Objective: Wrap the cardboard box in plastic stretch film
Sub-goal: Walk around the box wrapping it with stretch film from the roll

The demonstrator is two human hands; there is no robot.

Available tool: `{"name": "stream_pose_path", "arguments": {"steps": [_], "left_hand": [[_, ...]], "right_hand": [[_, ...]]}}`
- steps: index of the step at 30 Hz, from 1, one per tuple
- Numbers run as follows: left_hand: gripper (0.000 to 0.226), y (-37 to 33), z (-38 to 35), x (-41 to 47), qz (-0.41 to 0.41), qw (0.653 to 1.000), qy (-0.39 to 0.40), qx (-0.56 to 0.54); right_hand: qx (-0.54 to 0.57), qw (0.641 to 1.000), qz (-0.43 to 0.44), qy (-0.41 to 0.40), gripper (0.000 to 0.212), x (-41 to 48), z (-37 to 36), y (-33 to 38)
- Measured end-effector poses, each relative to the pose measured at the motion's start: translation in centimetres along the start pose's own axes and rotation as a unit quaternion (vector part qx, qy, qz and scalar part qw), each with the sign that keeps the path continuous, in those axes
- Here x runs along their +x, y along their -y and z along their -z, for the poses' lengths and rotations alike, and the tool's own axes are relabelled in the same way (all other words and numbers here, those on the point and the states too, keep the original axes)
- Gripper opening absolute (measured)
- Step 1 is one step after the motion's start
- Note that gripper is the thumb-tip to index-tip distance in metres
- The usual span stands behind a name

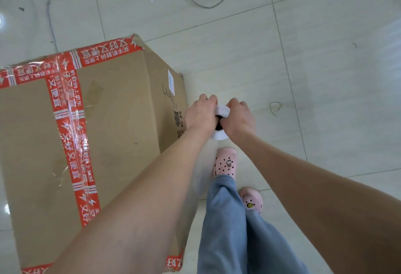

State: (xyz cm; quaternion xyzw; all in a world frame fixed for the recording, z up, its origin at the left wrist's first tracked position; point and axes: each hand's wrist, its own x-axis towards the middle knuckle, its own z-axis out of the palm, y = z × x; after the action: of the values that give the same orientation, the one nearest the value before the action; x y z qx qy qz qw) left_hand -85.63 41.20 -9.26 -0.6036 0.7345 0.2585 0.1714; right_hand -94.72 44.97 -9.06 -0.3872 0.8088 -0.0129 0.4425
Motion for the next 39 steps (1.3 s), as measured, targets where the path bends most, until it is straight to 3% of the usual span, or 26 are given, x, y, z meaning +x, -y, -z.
{"name": "stream_pose_path", "arguments": {"steps": [3, 14, 16, 18, 21, 24, 26, 31, 35, 39], "left_hand": [[0.02, 0.6, 1.1, 1.2, -0.007, 1.0, 0.012, -0.004], [0.014, 3.2, 3.5, 3.4, 0.189, 0.961, 0.004, -0.201], [0.02, 3.7, 3.6, 3.6, 0.201, 0.956, 0.001, -0.212], [0.029, 4.0, 3.8, 3.8, 0.186, 0.963, 0.006, -0.194], [0.031, 3.7, 4.1, 4.5, 0.093, 0.99, -0.002, -0.104], [0.023, 2.9, 4.3, 5.3, -0.021, 0.999, -0.025, -0.016], [0.021, 2.7, 4.7, 5.7, -0.049, 0.998, -0.032, 0.004], [0.021, 3.2, 5.2, 6.2, 0.041, 0.994, -0.043, -0.095], [0.015, 2.9, 5.6, 6.5, 0.15, 0.965, -0.045, -0.208], [0.024, 3.1, 6.1, 7.0, 0.176, 0.959, -0.039, -0.218]], "right_hand": [[-0.025, 0.999, 0.035, -0.01, 0.035, 0.7, 0.5, 1.4], [-0.205, 0.952, 0.226, 0.003, 0.042, 4.5, 1.6, 7.8], [-0.188, 0.961, 0.202, 0.0, 0.044, 4.9, 1.2, 8.4], [-0.128, 0.985, 0.119, -0.014, 0.046, 5.2, 1.1, 8.3], [-0.061, 0.997, 0.04, -0.028, 0.04, 5.1, 0.9, 7.4], [-0.047, 0.997, 0.049, -0.038, 0.034, 4.8, 0.9, 7.0], [-0.062, 0.995, 0.072, -0.042, 0.031, 4.9, 1.3, 7.1], [-0.185, 0.967, 0.172, -0.029, 0.034, 5.6, 2.9, 8.7], [-0.245, 0.94, 0.234, -0.028, 0.039, 6.0, 3.7, 9.7], [-0.165, 0.979, 0.117, -0.034, 0.045, 6.7, 3.6, 10.1]]}}
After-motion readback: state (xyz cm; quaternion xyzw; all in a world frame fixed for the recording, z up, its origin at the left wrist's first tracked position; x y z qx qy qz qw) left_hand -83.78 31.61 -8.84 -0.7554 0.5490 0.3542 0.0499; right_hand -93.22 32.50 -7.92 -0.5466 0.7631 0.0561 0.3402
